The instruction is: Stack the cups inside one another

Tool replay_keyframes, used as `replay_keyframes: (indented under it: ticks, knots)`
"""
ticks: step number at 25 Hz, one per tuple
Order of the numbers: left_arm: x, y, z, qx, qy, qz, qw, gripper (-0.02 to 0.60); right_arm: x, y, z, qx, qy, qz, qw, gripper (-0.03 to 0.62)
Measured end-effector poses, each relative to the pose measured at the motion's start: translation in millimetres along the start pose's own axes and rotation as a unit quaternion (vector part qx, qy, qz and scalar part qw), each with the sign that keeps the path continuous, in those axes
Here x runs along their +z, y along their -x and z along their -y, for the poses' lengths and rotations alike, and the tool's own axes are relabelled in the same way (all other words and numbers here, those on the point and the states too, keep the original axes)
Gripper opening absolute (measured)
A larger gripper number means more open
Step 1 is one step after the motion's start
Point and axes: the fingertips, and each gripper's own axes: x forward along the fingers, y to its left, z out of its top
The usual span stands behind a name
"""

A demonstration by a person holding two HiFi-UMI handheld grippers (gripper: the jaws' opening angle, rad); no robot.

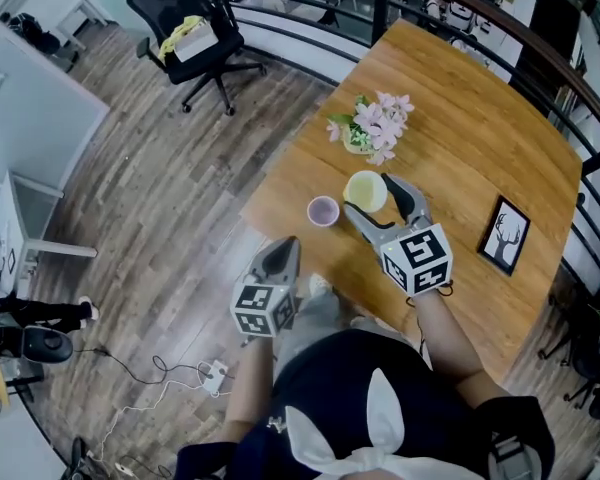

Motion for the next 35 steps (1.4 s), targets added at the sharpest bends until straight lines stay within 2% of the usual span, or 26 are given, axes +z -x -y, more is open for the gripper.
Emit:
replay_keyframes:
  ticks: [7,15,24,35]
  knots:
    - [0,16,-20,0.027,0.013,0.012,0.9995,0.018,2,-25,-32,0.042,0.013,-0.008,0.999,0.345]
    - [17,21,-34,0.033,0.021,0.018,0.9991,0.018,0,-42,-48,0.057,0.017,-0.023,0.998,0.345]
    - [16,2,-44,0.004,0.01,0.007,0.9999,0.018,-28,-66,-54,0.065,0.035,-0.053,0.996,0.347]
    - [4,-13,-55,-0.021,0.013,-0.02,0.9995,0.018,-70,-89,-51,0.066,0.012,-0.095,0.993,0.347]
